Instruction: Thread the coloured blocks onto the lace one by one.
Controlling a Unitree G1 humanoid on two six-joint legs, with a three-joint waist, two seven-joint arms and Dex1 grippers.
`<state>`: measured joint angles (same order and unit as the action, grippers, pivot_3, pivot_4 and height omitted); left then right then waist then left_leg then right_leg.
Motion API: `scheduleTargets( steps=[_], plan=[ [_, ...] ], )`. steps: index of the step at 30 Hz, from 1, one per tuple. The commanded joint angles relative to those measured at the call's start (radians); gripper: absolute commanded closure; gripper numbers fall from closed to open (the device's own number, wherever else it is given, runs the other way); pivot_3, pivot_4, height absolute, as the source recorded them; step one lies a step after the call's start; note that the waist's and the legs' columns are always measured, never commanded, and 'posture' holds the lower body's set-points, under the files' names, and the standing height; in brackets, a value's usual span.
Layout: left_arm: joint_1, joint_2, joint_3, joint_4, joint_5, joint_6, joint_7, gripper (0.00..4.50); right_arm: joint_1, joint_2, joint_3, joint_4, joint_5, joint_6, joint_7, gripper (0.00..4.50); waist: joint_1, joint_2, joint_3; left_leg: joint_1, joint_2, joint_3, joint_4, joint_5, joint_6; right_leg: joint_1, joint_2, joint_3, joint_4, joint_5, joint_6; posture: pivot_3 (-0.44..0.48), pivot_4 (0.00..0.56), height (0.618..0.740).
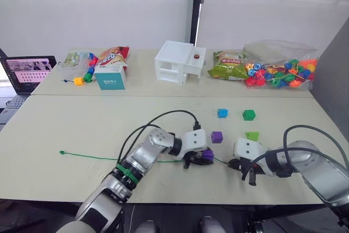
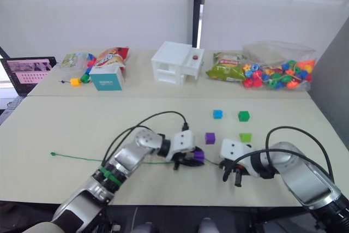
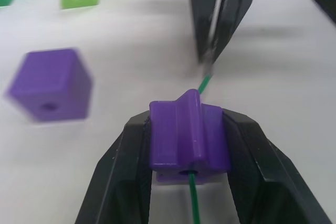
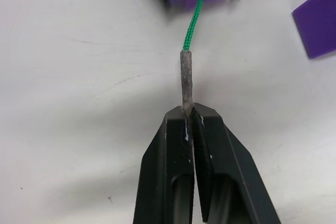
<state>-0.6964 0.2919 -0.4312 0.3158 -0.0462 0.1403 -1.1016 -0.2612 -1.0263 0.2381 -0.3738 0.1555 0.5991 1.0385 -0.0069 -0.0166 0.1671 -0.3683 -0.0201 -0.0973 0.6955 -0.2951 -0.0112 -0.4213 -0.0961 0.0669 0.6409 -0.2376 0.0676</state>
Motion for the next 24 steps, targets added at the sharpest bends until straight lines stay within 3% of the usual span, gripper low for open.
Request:
scheduleTargets(
  steps=[1, 9, 16, 23, 24],
  plan=[
    [0.008, 0.072, 0.072, -0.018, -0.051, -0.036, -0.068, 3.12, -0.019, -0.011, 0.016, 0.026, -0.047, -0.018, 0.01, 4.5, -0.005, 0.0, 0.0, 0.0, 0.0, 0.0, 0.0, 0.0, 0.0, 0.0, 0.0, 0.0, 0.0, 0.0, 0.0, 0.0, 0.15, 0.74],
    [0.146, 0.38, 0.238, -0.003, -0.114, -0.098, -0.209, 3.12, -0.084, 0.012, 0.044, 0.085, -0.062, -0.056, 0.051, 4.5, -0.013, 0.0, 0.0, 0.0, 0.001, -0.001, -0.001, 0.0, 0.0, -0.002, 0.0, 0.0, 0.001, 0.0, 0.0, 0.0, 0.15, 0.74],
    [0.323, 0.705, 0.36, 0.321, -0.048, -0.438, -0.274, 3.12, -0.118, 0.056, 0.065, 0.122, -0.081, -0.083, 0.067, 4.5, -0.036, 0.0, 0.0, 0.003, 0.002, 0.0, -0.004, 0.0, 0.0, -0.002, 0.001, 0.0, 0.001, 0.0, -0.001, 0.0, 0.15, 0.74],
    [0.271, 0.8, 0.381, 0.649, 0.001, -0.545, -0.245, 3.12, -0.14, 0.101, 0.081, 0.149, -0.098, -0.097, 0.073, 4.5, -0.044, 0.001, -0.002, 0.015, 0.003, 0.004, -0.015, 0.0, 0.0, 0.003, 0.002, 0.001, 0.002, -0.001, -0.003, 0.0, 0.15, 0.74],
    [0.243, 0.807, 0.392, 0.69, -0.006, -0.519, -0.25, 2.62, -0.144, 0.105, 0.081, 0.15, -0.099, -0.097, 0.076, 4.5, -0.045, 0.001, -0.002, 0.015, 0.004, 0.004, -0.015, 0.0, 0.0, 0.002, 0.002, 0.001, 0.003, -0.002, -0.003, 0.0, 0.15, 0.74]
  ],
)
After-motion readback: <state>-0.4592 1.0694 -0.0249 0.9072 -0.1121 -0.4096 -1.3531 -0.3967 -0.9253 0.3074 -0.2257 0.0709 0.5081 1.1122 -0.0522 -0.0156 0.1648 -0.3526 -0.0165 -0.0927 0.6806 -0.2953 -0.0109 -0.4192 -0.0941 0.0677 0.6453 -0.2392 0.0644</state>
